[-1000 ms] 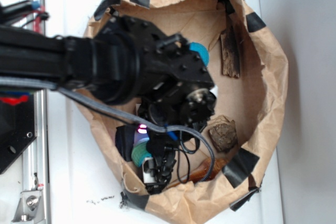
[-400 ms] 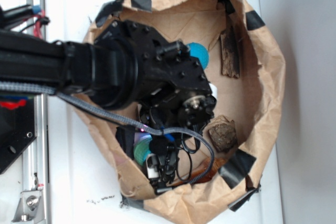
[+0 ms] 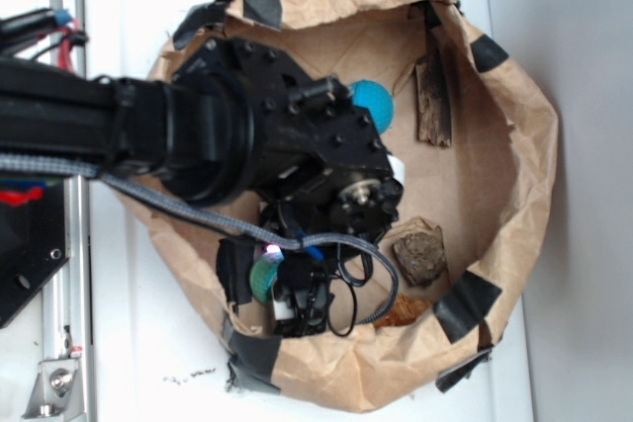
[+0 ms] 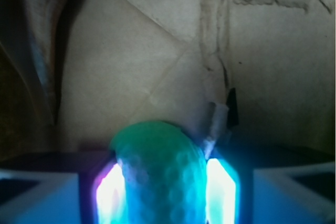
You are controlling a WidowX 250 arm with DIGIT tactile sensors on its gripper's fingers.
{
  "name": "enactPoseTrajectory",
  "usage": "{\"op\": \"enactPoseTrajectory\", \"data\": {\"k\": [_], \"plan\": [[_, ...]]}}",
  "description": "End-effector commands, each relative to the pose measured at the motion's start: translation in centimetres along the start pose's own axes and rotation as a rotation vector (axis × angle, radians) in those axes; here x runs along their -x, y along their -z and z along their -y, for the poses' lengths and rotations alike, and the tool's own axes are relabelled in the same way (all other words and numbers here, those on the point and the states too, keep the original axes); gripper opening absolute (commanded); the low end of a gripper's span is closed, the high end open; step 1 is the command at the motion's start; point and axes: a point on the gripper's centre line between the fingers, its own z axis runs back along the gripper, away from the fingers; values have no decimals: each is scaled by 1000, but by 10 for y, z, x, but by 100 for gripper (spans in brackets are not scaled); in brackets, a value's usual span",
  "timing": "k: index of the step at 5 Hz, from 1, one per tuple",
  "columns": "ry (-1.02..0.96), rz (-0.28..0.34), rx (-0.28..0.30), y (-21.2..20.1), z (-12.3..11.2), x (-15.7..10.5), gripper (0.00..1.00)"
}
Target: Grab the green ball.
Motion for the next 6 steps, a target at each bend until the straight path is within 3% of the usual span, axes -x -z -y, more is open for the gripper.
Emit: {"op": "enactPoseTrajectory", "data": {"k": [1,2,3,4,6], "plan": [[-26,31,12,-9,-13,-5,0],[-34,66,14,-22,-17,-7,0],[-105,168,-22,-59,-31,-8,0],[-225,268,-74,-100,-55,-6,0],[-340,341,-207,-134,-65,8,0]]}}
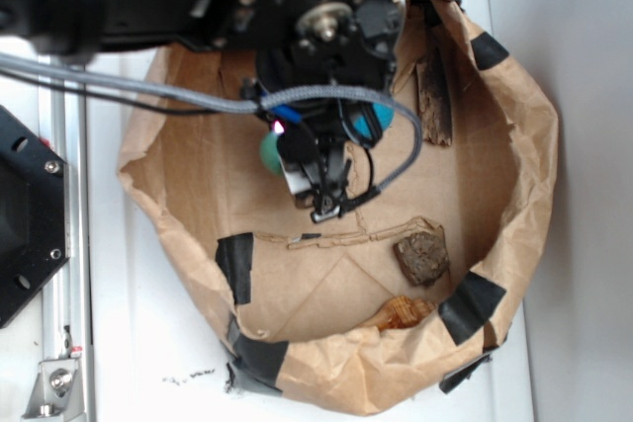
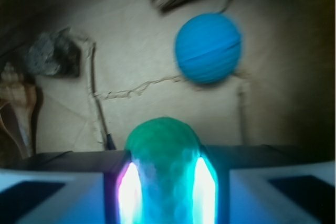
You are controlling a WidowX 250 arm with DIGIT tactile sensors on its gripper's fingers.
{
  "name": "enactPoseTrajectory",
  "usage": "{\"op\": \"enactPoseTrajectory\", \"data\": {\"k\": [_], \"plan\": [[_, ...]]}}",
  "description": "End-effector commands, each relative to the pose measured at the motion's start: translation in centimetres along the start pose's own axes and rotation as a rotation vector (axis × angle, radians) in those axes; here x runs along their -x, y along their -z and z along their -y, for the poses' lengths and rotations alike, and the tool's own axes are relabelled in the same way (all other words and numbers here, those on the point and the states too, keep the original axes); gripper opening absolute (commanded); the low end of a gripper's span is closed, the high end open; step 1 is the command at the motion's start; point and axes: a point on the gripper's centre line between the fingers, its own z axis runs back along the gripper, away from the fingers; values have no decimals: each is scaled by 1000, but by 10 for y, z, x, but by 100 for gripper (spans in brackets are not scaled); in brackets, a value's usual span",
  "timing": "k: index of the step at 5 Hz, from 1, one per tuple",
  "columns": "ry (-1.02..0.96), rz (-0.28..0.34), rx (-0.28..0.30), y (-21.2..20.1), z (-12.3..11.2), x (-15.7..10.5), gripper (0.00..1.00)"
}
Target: Grab the green ball.
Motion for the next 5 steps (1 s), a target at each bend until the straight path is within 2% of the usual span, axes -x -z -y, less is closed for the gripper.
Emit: {"op": "enactPoseTrajectory", "data": {"k": [1,3,4,5], "plan": [[-85,127,-108,-30,-6,4,0],[-149,188,-240,-29,-6,4,0],[-146,181,-255,-25,-5,6,0],[-148,209,-268,-22,-3,10,0]]}}
